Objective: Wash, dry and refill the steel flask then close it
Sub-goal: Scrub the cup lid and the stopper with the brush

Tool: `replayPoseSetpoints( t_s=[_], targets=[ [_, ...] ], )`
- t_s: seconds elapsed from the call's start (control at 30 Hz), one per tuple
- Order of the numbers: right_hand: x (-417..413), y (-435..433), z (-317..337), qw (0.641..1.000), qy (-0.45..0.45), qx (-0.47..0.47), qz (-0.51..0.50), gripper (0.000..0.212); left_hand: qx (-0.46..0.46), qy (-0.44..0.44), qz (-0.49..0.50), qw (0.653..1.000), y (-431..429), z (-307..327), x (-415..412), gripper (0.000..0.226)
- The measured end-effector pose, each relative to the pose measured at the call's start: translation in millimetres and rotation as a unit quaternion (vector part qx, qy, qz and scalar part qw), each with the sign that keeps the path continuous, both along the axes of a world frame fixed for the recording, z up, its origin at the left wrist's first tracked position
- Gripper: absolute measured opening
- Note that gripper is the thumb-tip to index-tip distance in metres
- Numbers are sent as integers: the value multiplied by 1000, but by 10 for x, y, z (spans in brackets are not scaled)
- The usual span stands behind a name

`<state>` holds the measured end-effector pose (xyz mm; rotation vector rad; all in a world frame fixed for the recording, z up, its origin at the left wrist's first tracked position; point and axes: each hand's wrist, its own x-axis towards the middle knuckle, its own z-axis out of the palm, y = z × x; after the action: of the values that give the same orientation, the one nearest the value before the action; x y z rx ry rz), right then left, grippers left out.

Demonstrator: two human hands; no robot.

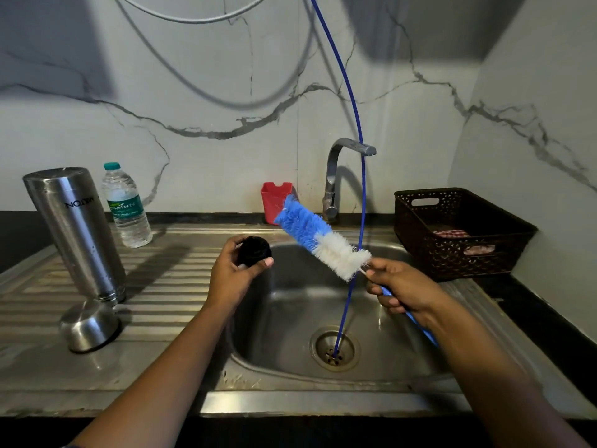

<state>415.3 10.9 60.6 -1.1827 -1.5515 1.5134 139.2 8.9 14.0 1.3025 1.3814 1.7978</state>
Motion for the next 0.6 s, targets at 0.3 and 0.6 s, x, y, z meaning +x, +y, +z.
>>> replayPoseSetpoints(
  t_s=[0.3, 0.6],
  targets=[
    [-4, 59, -65, 993, -31, 77, -87, 32, -81, 164, -38, 982, -52, 250, 25, 61],
    [11, 107, -97, 986, -50, 105, -120, 35, 36, 810, 66, 582, -10, 543, -23, 46]
  ],
)
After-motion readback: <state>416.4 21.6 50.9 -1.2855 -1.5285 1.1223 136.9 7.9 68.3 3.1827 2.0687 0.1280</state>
